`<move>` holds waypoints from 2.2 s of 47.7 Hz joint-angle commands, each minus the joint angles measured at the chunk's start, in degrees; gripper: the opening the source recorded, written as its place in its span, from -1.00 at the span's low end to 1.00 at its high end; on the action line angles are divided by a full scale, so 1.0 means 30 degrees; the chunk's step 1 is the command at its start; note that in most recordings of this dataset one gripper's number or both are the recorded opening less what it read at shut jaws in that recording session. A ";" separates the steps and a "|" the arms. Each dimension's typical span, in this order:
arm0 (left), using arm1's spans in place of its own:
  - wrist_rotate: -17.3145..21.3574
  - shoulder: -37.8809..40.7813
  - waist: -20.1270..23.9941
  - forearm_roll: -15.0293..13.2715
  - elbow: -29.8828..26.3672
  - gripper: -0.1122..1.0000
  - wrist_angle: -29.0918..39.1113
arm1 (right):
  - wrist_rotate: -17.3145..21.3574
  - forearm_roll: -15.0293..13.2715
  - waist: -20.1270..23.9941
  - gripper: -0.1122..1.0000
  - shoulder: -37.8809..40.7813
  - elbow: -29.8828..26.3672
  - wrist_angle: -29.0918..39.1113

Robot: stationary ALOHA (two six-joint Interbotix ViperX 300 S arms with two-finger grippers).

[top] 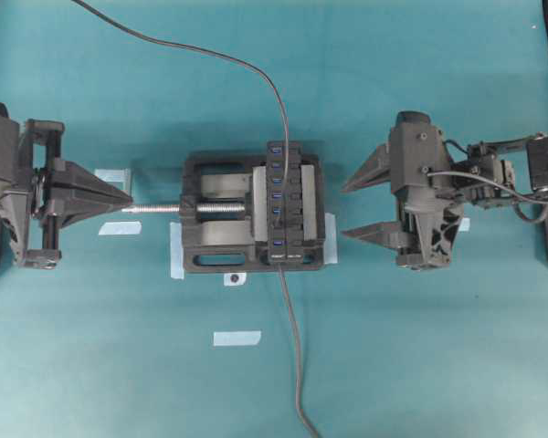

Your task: Insert the USB into the second port from the front of the fixed hub.

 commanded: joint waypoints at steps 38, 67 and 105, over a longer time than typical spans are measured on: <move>-0.0088 0.0000 0.0029 0.0029 -0.0264 -0.80 -0.0176 | 0.0146 0.0029 0.0059 0.69 -0.0264 0.0146 -0.1201; -0.0088 0.0000 0.0029 0.0029 -0.0234 -0.80 -0.0176 | 0.0146 0.0029 0.0059 0.69 -0.0146 0.0264 -0.1201; -0.0059 0.0000 0.0029 0.0029 -0.0293 -0.80 -0.0117 | 0.0146 0.0029 0.0059 0.69 0.0088 0.0322 -0.1670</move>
